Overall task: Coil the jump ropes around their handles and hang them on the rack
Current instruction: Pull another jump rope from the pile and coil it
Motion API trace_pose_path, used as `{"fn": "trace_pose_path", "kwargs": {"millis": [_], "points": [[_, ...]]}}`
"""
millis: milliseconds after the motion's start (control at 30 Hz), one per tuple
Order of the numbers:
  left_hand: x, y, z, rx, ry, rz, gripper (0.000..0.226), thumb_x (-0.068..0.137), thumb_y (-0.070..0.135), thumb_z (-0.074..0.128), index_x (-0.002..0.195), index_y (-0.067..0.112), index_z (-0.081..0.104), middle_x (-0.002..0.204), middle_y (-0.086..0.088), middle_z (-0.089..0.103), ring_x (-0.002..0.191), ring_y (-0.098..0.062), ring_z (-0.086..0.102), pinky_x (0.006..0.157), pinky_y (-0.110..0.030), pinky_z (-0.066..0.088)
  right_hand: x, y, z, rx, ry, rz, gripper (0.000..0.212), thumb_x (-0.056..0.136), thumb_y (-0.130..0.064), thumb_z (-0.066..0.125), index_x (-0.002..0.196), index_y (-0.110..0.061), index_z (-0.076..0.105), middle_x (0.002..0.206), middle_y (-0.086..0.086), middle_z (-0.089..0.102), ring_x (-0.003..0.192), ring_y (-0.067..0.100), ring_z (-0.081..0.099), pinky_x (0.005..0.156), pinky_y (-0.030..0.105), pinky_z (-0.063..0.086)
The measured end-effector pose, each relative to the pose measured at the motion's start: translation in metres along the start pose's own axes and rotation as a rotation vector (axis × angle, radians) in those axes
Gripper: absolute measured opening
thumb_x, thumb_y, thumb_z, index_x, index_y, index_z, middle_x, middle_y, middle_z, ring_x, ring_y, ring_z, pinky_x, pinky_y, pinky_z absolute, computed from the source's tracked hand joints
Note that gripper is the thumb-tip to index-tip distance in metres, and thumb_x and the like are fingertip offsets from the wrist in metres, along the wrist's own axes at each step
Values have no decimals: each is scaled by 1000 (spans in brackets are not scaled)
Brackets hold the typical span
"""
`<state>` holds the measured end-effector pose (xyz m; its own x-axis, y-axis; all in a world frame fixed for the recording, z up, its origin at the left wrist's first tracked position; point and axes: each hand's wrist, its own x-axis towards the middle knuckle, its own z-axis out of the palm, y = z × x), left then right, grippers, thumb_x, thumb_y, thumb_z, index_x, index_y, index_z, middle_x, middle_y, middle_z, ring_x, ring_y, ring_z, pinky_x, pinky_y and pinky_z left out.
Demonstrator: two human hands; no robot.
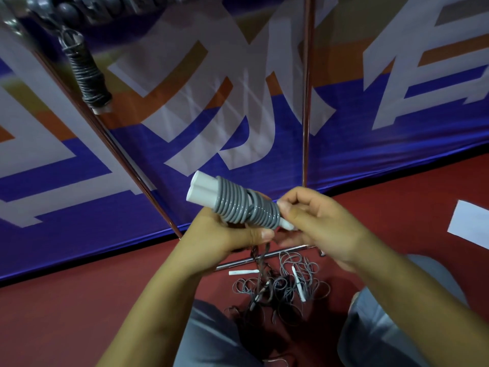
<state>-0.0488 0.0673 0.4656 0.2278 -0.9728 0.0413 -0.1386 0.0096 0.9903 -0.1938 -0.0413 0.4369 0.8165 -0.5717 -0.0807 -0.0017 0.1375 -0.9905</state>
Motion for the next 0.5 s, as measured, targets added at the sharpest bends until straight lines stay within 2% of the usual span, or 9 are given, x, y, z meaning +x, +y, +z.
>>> {"fn": "trace_pose_path", "kwargs": {"millis": [67, 133, 200, 267, 300, 367, 433, 500], "points": [[2, -2, 0, -35, 60, -15, 26, 66, 0, 74, 91, 6, 69, 89, -10, 72, 86, -24, 68, 75, -30, 54, -2, 5, 2, -248, 72, -161, 21, 83, -48, 61, 94, -30, 61, 93, -5, 70, 87, 8, 65, 83, 32, 52], [4, -2, 0, -100, 82, -22, 22, 66, -2, 71, 87, 4, 71, 87, -13, 72, 84, -26, 68, 76, -33, 56, -6, 5, 3, -359, 64, -274, 32, 77, -49, 64, 107, -39, 58, 109, -15, 64, 104, 3, 61, 91, 28, 48], [5, -2, 0, -169, 75, -32, 18, 67, -3, 68, 83, 3, 72, 84, -14, 70, 81, -25, 67, 74, -32, 56, -8, 5, 4, -517, 58, -392, 48, 76, -47, 64, 121, -38, 52, 115, -23, 56, 111, -3, 55, 94, 18, 43], [5, -1, 4, -213, 51, -40, 17, 68, -5, 66, 84, 0, 70, 82, -15, 70, 79, -24, 67, 72, -29, 55, -8, 4, 3, -644, 115, -477, 49, 78, -39, 63, 124, -40, 48, 113, -28, 54, 108, -11, 52, 90, 7, 39], [4, -1, 7, -226, 36, -47, 17, 69, -5, 65, 85, -2, 68, 82, -14, 70, 78, -22, 67, 70, -27, 54, -8, 3, 2, -675, 152, -495, 49, 80, -33, 63, 125, -40, 46, 113, -25, 56, 105, -11, 53, 88, 6, 40], [2, 0, 9, -249, 7, -80, 18, 71, -5, 64, 89, -4, 64, 79, -10, 69, 73, -17, 67, 64, -23, 52, -8, 2, 0, -664, 158, -498, 46, 81, -28, 63, 124, -39, 50, 113, -17, 63, 103, -4, 59, 87, 17, 48], [2, 0, 7, -263, -37, -117, 20, 72, -3, 66, 91, -3, 62, 78, -8, 67, 70, -14, 64, 59, -21, 49, -10, 1, 1, -509, 90, -423, 40, 82, -29, 65, 120, -36, 57, 113, -11, 68, 104, 3, 64, 89, 29, 53], [1, 2, 4, -276, -93, -162, 22, 71, -1, 69, 92, -1, 63, 80, -8, 65, 71, -14, 61, 58, -21, 48, -12, -1, 1, -301, 30, -330, 38, 81, -16, 72, 112, -34, 62, 108, -8, 71, 102, 7, 66, 90, 28, 53]]}}
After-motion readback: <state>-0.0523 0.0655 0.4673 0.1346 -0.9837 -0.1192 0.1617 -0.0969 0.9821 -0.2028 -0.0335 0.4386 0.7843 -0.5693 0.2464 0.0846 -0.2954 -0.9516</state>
